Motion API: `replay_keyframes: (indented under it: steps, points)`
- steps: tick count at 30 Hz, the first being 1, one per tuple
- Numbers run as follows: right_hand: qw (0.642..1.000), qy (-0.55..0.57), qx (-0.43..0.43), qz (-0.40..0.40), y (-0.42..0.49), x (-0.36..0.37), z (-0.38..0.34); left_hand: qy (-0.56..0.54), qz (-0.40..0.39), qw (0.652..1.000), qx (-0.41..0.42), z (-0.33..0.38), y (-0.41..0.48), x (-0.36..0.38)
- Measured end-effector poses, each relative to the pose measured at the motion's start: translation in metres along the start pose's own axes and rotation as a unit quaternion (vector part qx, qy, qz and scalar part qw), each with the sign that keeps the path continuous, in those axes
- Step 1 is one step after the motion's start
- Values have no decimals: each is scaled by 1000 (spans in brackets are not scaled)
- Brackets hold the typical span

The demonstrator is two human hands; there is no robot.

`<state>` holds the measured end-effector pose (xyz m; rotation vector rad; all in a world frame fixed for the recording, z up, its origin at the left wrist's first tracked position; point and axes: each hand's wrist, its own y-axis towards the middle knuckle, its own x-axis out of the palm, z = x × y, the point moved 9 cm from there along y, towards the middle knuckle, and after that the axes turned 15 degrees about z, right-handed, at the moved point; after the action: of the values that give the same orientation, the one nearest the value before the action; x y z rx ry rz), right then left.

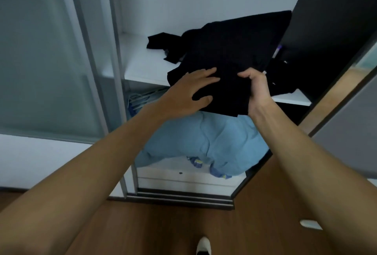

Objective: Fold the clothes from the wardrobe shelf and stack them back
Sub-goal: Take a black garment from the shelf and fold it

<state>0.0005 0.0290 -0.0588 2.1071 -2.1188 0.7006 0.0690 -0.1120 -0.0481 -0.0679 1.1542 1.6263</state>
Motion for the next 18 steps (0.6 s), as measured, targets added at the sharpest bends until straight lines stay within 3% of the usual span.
replay_keyframes:
  steps: [7, 14, 18]
  points:
    - [999, -30, 13, -17, 94, 78, 6, 109, 93, 989, -37, -86, 52, -24]
    - [983, -11, 48, -175, 184, 204, 19, 206, 159, 960, -106, -170, 111, -74]
    - [971, -14, 103, -215, 225, 277, 50, 269, 200, 925, -179, -224, 130, -110]
